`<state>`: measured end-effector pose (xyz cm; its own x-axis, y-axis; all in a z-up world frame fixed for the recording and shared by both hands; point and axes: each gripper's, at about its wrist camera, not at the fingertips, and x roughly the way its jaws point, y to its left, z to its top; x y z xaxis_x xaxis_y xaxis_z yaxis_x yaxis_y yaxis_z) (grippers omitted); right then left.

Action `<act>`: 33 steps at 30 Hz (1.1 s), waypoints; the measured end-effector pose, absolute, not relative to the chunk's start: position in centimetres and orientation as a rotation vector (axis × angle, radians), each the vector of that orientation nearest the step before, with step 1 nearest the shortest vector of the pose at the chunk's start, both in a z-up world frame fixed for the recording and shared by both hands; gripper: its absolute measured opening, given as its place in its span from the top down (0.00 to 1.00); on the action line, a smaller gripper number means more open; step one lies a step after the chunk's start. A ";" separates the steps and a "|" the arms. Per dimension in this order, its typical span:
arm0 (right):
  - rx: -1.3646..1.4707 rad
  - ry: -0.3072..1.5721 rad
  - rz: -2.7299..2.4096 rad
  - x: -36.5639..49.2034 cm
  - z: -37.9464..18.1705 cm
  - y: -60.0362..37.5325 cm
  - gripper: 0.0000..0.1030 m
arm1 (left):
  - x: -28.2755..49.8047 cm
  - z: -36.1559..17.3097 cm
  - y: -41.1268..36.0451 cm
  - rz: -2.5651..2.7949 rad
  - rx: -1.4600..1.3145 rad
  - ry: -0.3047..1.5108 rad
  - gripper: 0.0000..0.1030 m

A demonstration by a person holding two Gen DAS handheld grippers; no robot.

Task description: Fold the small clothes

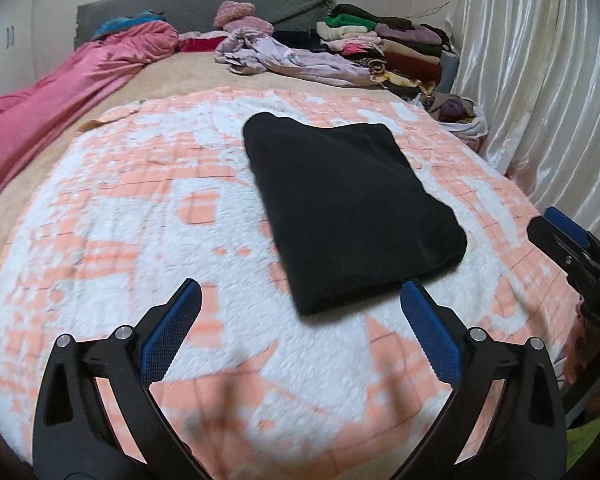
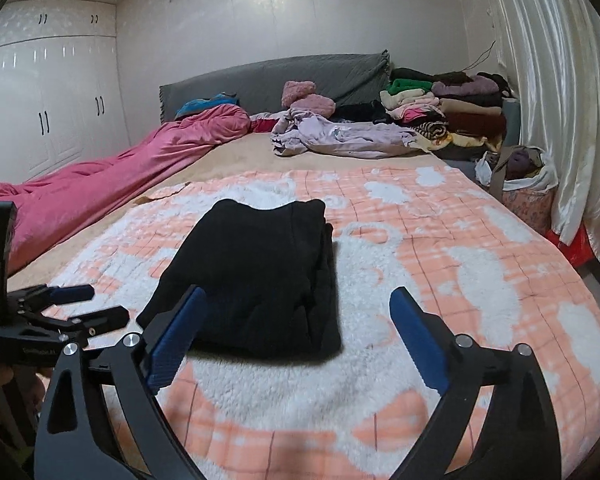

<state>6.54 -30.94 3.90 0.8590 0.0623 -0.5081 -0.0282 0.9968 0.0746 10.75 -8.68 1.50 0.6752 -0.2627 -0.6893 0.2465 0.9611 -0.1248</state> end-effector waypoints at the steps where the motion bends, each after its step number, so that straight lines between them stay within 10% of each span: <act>1: 0.062 0.542 0.037 6.1 3.7 -30.9 0.07 | 10.2 1.6 -8.4 -0.280 -0.020 0.776 0.09; 33: 0.075 0.723 -0.006 3.5 0.0 -29.2 0.04 | 6.5 -0.4 -6.1 -0.205 -0.035 0.842 0.09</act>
